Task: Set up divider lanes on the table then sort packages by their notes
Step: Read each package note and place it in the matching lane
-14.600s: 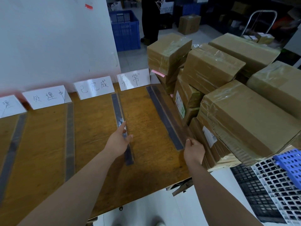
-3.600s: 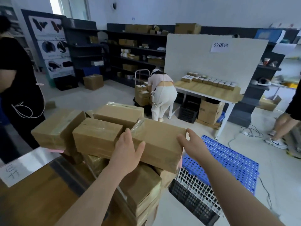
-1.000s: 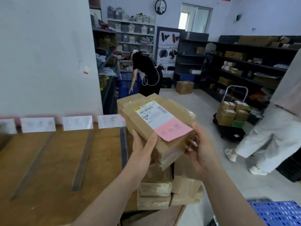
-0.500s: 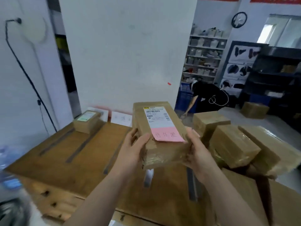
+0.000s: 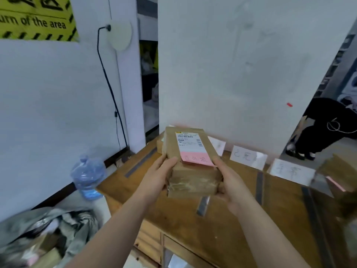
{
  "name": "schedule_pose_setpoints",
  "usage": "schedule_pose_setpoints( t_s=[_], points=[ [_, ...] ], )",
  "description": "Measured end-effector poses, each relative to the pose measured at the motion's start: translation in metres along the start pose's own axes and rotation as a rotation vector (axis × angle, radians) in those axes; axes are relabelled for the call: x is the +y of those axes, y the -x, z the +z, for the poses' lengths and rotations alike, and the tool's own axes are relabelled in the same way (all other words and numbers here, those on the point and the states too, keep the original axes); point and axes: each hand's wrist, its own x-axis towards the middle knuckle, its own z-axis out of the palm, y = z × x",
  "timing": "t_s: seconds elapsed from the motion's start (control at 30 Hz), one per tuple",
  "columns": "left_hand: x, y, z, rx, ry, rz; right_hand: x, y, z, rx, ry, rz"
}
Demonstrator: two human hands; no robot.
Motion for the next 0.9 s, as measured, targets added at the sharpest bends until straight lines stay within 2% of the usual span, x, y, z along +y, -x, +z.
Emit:
schedule_pose_setpoints(
  t_s=[0.27, 0.6, 0.9],
  points=[
    [-0.011, -0.07, -0.071, 0.074, -0.046, -0.072, 0.013, -0.076, 0.079, -0.053, 0.089, 0.087],
    [-0.012, -0.178, -0.112, 0.166, -0.092, -0.144, 0.021, -0.189, 0.13, -0.118, 0.194, 0.154],
    [-0.034, -0.257, -0.144, 0.092, -0.129, -0.259, 0.045, -0.245, 0.162, -0.041, 0.227, 0.298]
  ],
)
